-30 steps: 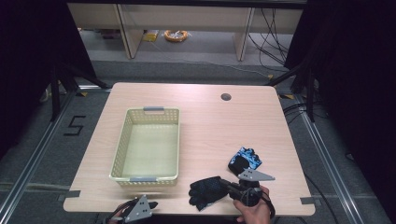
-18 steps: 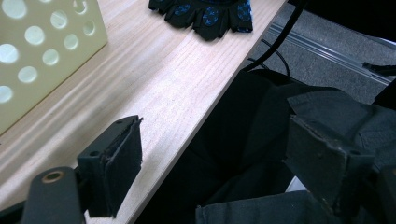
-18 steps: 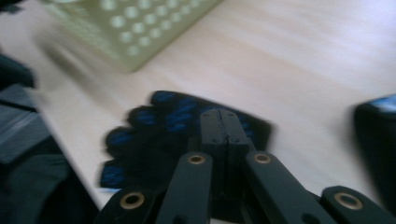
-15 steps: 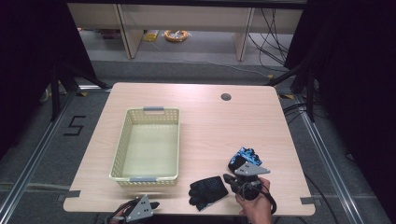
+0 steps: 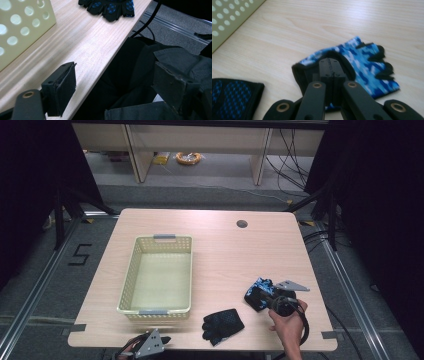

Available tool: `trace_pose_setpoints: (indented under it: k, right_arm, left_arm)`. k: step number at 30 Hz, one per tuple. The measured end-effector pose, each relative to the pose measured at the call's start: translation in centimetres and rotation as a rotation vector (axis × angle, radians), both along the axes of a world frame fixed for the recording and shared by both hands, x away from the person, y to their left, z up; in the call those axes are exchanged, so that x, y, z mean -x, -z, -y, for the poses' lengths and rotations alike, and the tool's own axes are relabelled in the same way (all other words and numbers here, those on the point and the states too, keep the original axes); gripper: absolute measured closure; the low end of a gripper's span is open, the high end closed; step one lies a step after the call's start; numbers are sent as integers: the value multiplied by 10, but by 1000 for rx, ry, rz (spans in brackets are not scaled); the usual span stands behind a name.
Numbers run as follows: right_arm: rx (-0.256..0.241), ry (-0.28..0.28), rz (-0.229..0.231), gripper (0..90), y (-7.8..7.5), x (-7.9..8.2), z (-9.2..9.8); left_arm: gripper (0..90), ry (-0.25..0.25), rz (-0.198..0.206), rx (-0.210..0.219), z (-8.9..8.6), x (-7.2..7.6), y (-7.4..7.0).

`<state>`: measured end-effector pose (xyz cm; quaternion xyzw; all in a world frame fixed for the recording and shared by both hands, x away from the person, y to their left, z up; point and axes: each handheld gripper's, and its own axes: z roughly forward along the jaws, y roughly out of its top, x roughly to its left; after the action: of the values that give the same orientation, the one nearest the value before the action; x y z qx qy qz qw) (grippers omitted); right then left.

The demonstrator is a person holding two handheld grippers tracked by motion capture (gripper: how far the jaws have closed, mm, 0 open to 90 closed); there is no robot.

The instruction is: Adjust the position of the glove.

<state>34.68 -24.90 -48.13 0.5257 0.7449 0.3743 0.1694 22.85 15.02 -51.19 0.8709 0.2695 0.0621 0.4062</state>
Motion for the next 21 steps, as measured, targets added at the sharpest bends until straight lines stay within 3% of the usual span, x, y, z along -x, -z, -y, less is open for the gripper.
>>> trace_pose_setpoints:
  k: [2, 4, 7, 9, 10, 11, 12, 17, 21]
  right_arm:
    - [-22, -29, 0, 900, 2, -9, -11]
    - [-8, -46, -5, 900, 3, -16, -18]
    - [-20, -79, -1, 900, 5, -22, -27]
    - [1, -123, -26, 900, 9, -32, -41]
    - [17, -122, -58, 900, 9, -33, -46]
    - [17, -122, -58, 900, 9, -33, -46]
    - [50, -129, -98, 900, 13, -36, -52]
    - [76, -144, -103, 900, 16, -31, -49]
    - [76, -148, -112, 900, 18, -19, -34]
  left_arm:
    - [185, 7, 14, -6, -1, -1, -1]
    - [185, 16, 21, -8, -2, -2, -1]
    - [185, -1, 1, 3, -1, 0, 0]
    - [185, -2, 1, 0, 0, 0, 0]
    - [185, -2, 3, 6, -1, 0, 0]
    - [185, -2, 3, 6, -1, 0, 0]
    - [185, -11, -2, 19, -2, 1, 0]
    - [184, -18, 0, 23, -4, 1, -1]
    - [184, -10, 4, 8, -4, 1, -1]
